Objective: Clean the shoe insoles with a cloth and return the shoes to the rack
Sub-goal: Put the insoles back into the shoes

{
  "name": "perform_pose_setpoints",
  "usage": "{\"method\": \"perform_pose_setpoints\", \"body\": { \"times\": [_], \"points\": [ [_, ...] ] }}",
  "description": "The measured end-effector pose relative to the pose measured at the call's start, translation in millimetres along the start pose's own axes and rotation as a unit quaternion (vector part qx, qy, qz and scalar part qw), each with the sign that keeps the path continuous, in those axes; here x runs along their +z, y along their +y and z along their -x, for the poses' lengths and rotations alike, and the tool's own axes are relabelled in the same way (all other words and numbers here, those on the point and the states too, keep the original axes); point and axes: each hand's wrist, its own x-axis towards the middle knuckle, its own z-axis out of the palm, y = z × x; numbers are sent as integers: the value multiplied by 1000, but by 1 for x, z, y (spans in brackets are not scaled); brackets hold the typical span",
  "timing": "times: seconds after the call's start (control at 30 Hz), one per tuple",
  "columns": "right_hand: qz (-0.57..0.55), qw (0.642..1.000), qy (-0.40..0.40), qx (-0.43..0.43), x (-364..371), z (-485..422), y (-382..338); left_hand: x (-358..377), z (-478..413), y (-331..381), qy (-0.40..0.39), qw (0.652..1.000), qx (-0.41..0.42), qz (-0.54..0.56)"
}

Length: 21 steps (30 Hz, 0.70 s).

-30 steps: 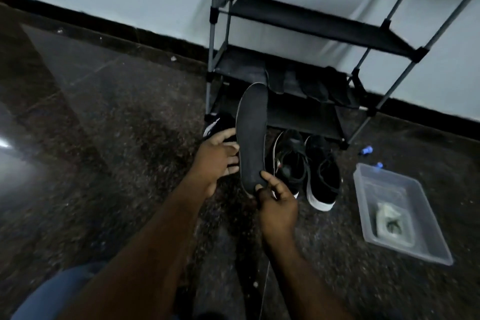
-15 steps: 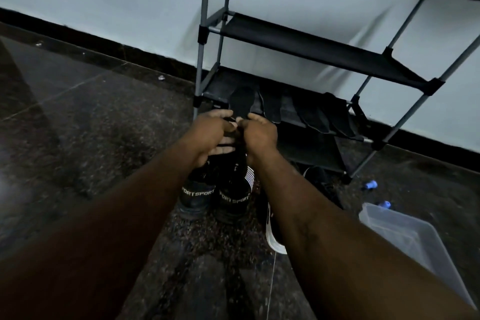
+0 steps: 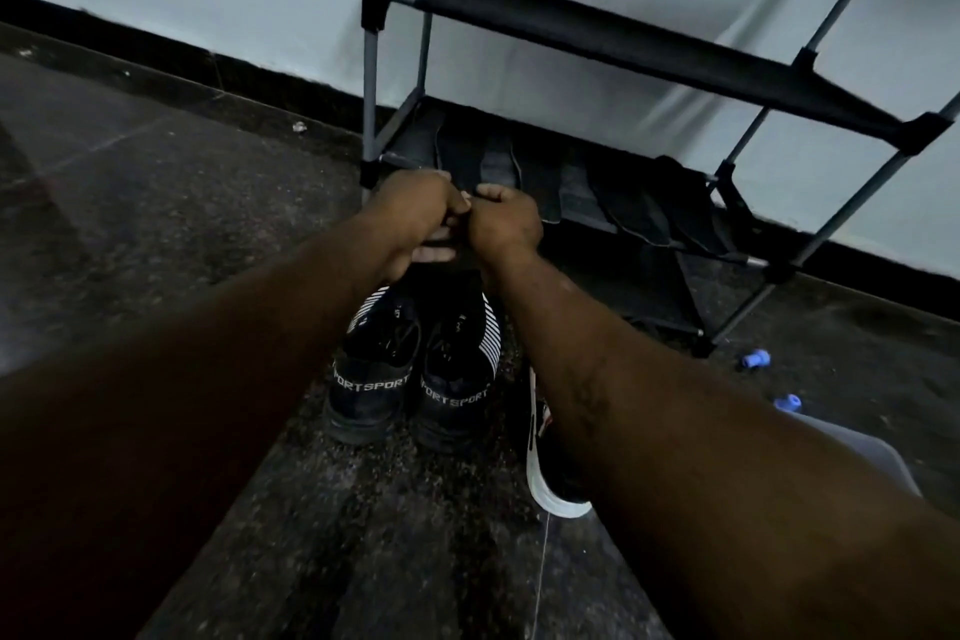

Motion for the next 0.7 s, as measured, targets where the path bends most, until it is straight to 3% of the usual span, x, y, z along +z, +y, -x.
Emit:
{"method": "perform_pose_setpoints", "body": {
  "times": [0.2,0.3,0.47,0.7],
  "points": [
    [117,990,-52,-57,-10,0,-8,-2,-7,0,-10,1000,-18,-20],
    [104,992,-47,-57,-26,14,-3,0,-4,-8,-14,999,-7,-35],
    [122,989,-52,-59,-57,57,35,21,20,-29,96,989,71,-87],
    [181,974,-86,-109,-107,157,81,29,86,-74,27,961,52,-269]
  ]
}}
